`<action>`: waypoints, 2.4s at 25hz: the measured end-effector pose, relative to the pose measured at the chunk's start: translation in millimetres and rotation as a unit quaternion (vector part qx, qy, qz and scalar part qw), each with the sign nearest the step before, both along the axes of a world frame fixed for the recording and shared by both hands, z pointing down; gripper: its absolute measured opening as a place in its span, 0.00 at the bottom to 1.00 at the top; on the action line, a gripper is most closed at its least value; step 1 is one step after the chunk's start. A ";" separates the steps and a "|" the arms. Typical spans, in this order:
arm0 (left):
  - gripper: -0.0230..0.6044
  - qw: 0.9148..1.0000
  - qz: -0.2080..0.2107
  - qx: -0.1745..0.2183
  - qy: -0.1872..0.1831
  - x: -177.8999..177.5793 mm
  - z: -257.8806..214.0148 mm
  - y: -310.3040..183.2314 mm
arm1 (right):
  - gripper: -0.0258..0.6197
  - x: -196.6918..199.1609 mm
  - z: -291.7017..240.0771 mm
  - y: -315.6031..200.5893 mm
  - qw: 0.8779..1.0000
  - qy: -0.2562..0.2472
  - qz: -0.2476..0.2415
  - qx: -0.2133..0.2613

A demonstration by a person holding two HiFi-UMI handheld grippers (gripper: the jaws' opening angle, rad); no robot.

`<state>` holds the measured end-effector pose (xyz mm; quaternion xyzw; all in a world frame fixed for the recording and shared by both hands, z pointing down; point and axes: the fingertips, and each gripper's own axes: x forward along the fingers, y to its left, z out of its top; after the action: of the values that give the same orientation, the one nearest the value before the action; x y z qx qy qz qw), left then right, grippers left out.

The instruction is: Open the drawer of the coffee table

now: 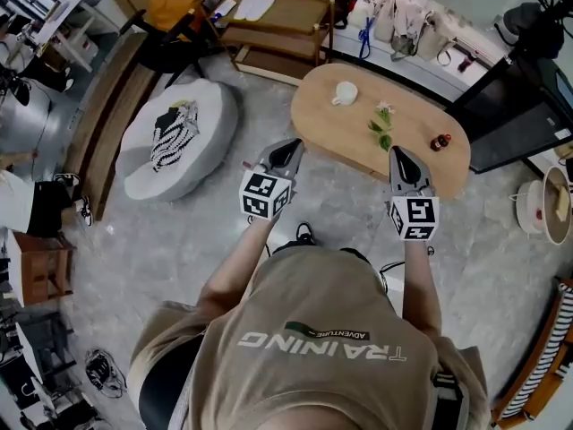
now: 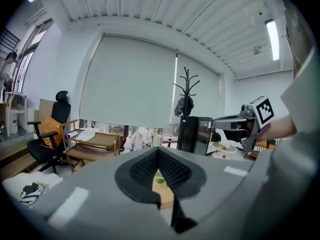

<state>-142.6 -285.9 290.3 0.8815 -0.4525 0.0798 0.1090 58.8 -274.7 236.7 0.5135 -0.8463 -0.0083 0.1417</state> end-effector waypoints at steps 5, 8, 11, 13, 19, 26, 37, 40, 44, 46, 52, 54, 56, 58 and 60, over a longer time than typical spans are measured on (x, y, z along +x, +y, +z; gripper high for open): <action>0.05 1.000 0.015 0.002 -0.003 -5.7 -1.0 -29.6 | 0.05 -7.1 -1.0 -21.4 1.000 -0.003 0.015 0.000; 0.05 1.000 0.012 0.005 -0.005 -6.3 -4.2 -37.3 | 0.05 -9.3 3.5 -29.3 1.000 -0.005 0.009 -0.006; 0.05 1.000 -0.001 -0.002 -0.002 -10.1 -2.5 -44.1 | 0.05 -12.1 4.7 -39.9 1.000 -0.005 -0.002 -0.009; 0.05 1.000 -0.005 -0.007 0.001 -10.8 -0.1 -43.0 | 0.05 -12.0 3.3 -44.6 1.000 -0.002 -0.006 -0.010; 0.05 1.000 -0.007 -0.010 0.004 -23.2 8.1 -36.0 | 0.05 -31.6 1.9 -46.4 1.000 0.003 -0.015 -0.006; 0.05 1.000 0.007 -0.008 0.006 -26.9 23.5 -27.7 | 0.05 -33.5 1.0 -40.1 1.000 0.017 -0.011 0.005; 0.05 1.000 0.018 0.002 -0.014 0.8 20.2 16.3 | 0.05 -16.2 9.1 9.4 0.999 0.021 -0.026 -0.007; 0.05 1.000 0.020 0.011 -0.011 18.8 15.7 29.1 | 0.05 -5.9 5.5 18.8 1.000 0.006 -0.024 0.000; 0.05 0.999 0.016 0.022 -0.020 36.0 7.1 36.2 | 0.05 13.0 12.0 29.6 1.000 -0.008 -0.019 0.001; 0.05 0.999 0.018 0.032 -0.031 42.0 7.5 34.7 | 0.05 22.7 20.5 30.0 1.000 -0.005 -0.016 0.003; 0.05 0.997 0.026 0.044 -0.050 49.9 47.4 17.6 | 0.05 38.1 57.9 20.5 1.000 -0.007 -0.007 0.019; 0.05 0.997 0.023 0.048 -0.052 52.7 64.7 9.5 | 0.05 41.2 72.5 15.8 1.000 -0.014 -0.005 0.024; 0.05 0.997 0.022 0.049 -0.053 56.3 85.6 0.7 | 0.05 43.6 89.8 11.2 0.999 -0.022 -0.003 0.028; 0.05 0.997 0.019 0.050 -0.054 59.9 107.2 -12.6 | 0.05 44.3 108.4 1.6 0.999 -0.027 -0.004 0.032; 0.05 0.997 0.012 0.050 -0.051 62.6 127.4 -28.7 | 0.05 42.9 130.6 -12.2 0.999 -0.031 -0.004 0.030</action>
<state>-80.0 -314.6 417.7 0.8859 -0.4503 0.1032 0.0411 101.8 -286.9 367.4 0.5140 -0.8518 -0.0189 0.0997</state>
